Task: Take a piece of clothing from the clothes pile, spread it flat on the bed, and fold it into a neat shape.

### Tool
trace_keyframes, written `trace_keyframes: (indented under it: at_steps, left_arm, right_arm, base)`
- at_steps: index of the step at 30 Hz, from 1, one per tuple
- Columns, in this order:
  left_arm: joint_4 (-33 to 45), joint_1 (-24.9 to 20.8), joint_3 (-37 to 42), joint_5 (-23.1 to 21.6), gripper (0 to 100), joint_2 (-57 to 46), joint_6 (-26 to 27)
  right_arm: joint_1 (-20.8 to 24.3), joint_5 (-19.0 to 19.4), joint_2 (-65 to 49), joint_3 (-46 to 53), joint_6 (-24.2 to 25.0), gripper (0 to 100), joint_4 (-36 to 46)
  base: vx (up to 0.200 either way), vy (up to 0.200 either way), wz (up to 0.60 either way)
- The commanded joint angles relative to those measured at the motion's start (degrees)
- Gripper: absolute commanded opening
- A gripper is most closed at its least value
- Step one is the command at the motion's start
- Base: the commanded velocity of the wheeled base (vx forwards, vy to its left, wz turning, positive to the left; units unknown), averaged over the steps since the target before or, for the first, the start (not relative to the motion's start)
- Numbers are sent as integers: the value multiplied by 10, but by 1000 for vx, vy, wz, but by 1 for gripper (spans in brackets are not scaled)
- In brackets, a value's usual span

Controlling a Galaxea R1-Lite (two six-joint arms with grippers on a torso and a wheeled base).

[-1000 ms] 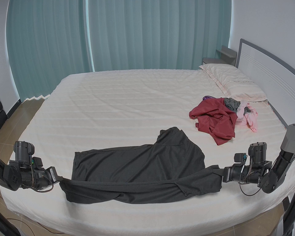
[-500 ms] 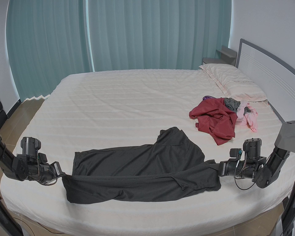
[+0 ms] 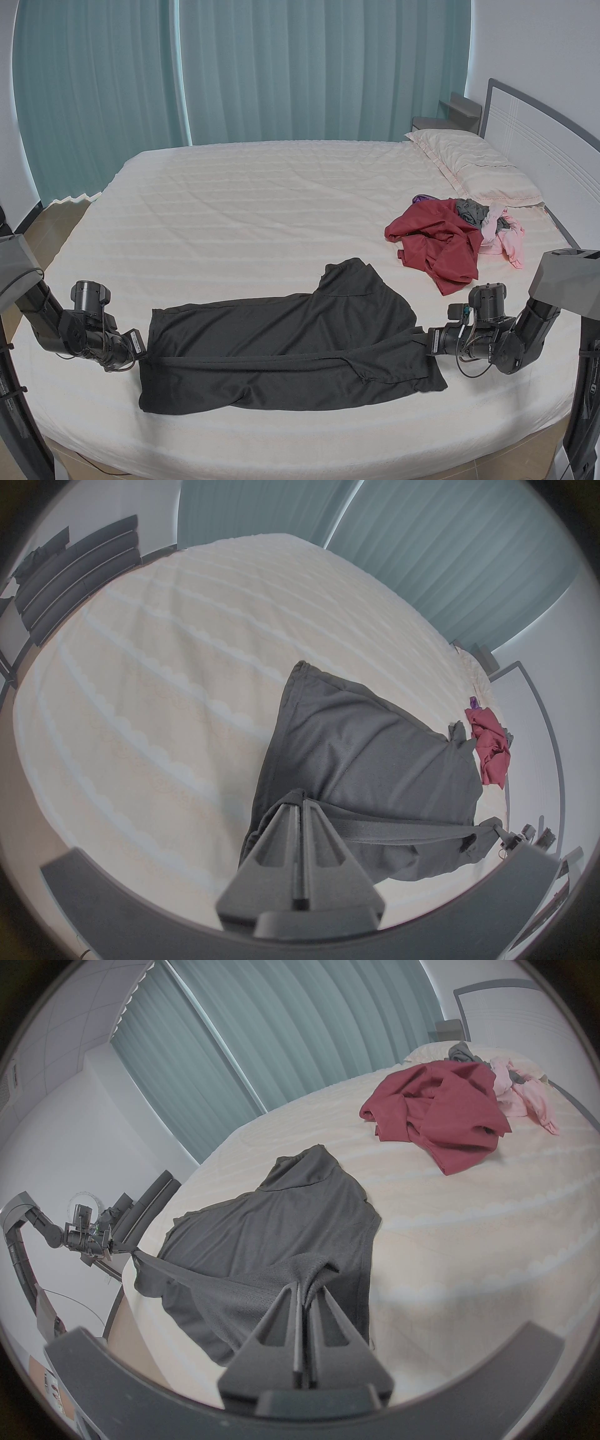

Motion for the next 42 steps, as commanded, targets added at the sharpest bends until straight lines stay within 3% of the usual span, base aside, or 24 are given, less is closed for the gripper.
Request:
trace_keyframes:
  at_steps: [1, 13, 14, 19, 25, 32, 35, 39, 42]
  left_arm:
    - [-1, -3, -23, 13, 0, 53, -2]
    - [1, -21, -40, 14, 0, 57, -28]
    - [1, -21, -40, 14, 100, 57, -28]
    - [1, -20, -38, 39, 100, 55, -29]
    - [5, -4, -21, 29, 100, 18, -32]
    - [5, 7, 9, 0, 100, -24, -32]
    - [3, 11, 22, -1, 100, -28, -34]
    - [0, 12, 23, -1, 100, -38, -92]
    - [0, 13, 23, -6, 100, -42, -105]
  right_arm:
    - [2, -10, 34, -17, -1, 0, 3]
    - [1, -16, 52, -36, -1, 0, 3]
    - [1, -16, 52, -37, 0, 100, 3]
    - [0, -16, 48, -35, 5, 100, -3]
    - [-2, -18, 23, -32, 74, 100, -6]
    - [13, -72, 12, -31, 144, 100, -6]
    - [13, -74, 8, -30, 146, 100, -6]
    - [11, -73, -3, -30, 148, 100, -2]
    - [12, -73, -9, -28, 148, 100, 0]
  base:
    - [0, 0, 0]
    - [0, 0, 0]
    - [0, 0, 0]
    - [0, 0, 0]
    - [0, 0, 0]
    - [0, 0, 0]
    - [0, 0, 0]
    - [50, 0, 0]
    - [200, 0, 0]
